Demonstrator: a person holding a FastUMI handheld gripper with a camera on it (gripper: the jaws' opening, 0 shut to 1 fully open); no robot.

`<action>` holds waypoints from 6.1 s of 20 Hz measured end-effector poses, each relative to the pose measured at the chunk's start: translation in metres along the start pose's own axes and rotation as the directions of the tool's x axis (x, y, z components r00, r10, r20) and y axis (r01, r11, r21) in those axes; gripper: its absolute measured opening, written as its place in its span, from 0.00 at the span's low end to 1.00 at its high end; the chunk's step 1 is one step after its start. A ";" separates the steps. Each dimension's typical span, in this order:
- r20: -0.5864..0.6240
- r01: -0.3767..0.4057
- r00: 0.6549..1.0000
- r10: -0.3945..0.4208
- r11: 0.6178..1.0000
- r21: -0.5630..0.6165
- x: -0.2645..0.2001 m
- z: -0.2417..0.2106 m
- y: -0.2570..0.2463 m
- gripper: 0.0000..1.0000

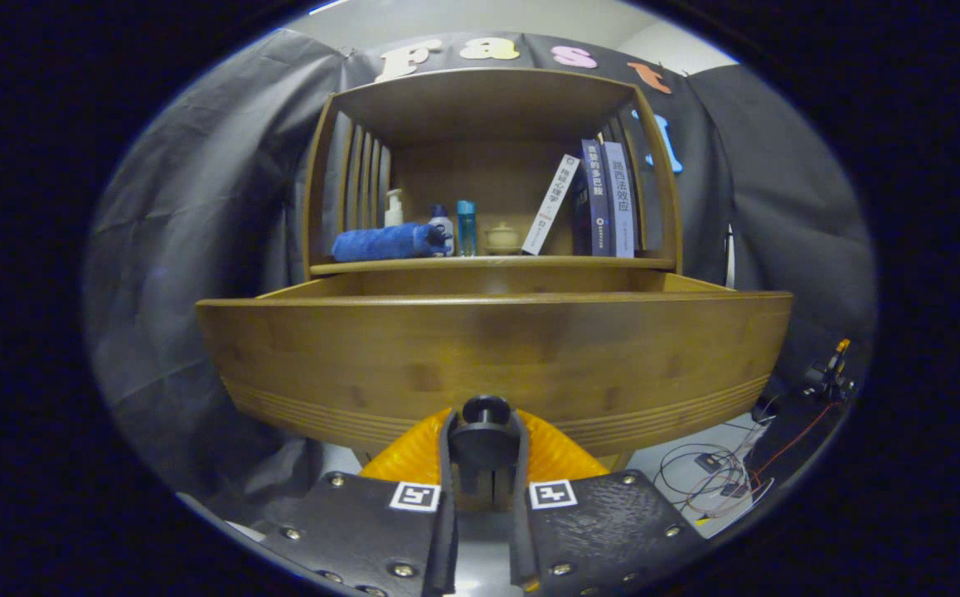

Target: Pull open the drawer, take out the items inside it, and place them on the countertop above the cabinet.

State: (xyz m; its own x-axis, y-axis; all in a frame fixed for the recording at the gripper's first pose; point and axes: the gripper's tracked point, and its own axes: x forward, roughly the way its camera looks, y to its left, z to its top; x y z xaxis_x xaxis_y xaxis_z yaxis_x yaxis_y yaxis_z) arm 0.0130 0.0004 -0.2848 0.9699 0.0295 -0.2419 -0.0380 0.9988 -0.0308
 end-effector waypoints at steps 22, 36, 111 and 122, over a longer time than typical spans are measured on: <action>0.106 0.044 0.994 -0.041 0.998 -0.035 -0.010 0.153 -0.006 0.98; -0.540 0.038 0.840 -0.046 0.999 -0.026 0.113 0.063 -0.008 0.99; -0.021 0.056 0.998 -0.055 0.998 0.030 0.183 0.233 -0.009 1.00; 0.038 0.021 0.999 -0.021 1.000 0.006 0.056 0.225 0.018 1.00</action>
State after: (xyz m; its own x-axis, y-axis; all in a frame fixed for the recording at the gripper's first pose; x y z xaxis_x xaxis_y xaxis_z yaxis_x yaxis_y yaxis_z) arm 0.1208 0.0283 -0.0803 0.9788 0.0102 -0.2046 -0.0166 0.9994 -0.0298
